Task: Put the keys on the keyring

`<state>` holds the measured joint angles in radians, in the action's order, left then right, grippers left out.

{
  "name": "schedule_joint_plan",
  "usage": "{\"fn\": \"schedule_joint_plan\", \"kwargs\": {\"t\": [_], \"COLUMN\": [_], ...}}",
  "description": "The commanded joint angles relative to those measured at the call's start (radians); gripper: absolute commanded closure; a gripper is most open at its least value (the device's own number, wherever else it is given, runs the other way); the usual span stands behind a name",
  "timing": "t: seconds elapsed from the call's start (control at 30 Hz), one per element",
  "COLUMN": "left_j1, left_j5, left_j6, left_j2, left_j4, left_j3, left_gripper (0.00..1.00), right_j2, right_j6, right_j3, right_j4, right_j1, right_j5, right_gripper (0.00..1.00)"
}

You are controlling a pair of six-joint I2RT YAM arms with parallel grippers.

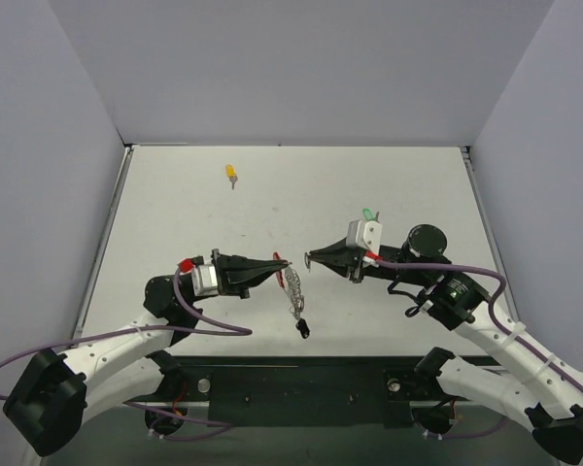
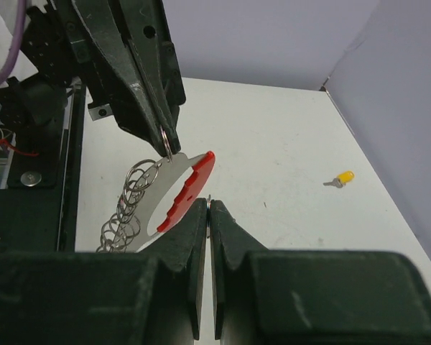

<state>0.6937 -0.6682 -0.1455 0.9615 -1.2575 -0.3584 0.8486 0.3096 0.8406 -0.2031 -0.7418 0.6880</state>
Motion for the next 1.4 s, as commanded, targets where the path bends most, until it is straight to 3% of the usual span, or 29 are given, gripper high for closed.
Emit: {"fn": "schedule_joint_plan", "kwargs": {"t": [0.0, 0.17, 0.47, 0.6, 0.83, 1.37], "left_j1": [-0.014, -0.055, -0.077, -0.088, -0.088, -0.079], "left_j5": [-0.087, -0.119, -0.185, -0.174, -0.179, -0.228], "left_j6": [-0.152, -0.21, -0.115, -0.118, -0.149, -0.126], "left_j2": [0.008, 0.048, 0.072, 0.049, 0.068, 0.1], "left_j4": [-0.146, -0.233, -0.152, -0.129, -0.135, -0.106], "left_j3": [-0.034, -0.043, -0.117, -0.123, -0.119, -0.151], "left_gripper": [1.0, 1.0, 1.0, 1.0, 1.0, 1.0], "right_j2": [-0.032, -0.055, -0.054, -0.043, -0.04, -0.016], "right_j6": [-0.052, -0.012, 0.054, -0.026, -0.069, -0.087], "right_j3": [-0.02, -0.041, -0.11, -0.14, -0.158, -0.164], "right_j4": [-0.125, -0.139, -0.222, -0.347, -0.416, -0.45], "right_j1": [-0.019, -0.028, -0.025, 0.036, 0.024, -0.004], "right_j5": [0.113, 0.153, 0.177, 0.166, 0.171, 0.186], "right_gripper": [1.0, 1.0, 1.0, 1.0, 1.0, 1.0]}}
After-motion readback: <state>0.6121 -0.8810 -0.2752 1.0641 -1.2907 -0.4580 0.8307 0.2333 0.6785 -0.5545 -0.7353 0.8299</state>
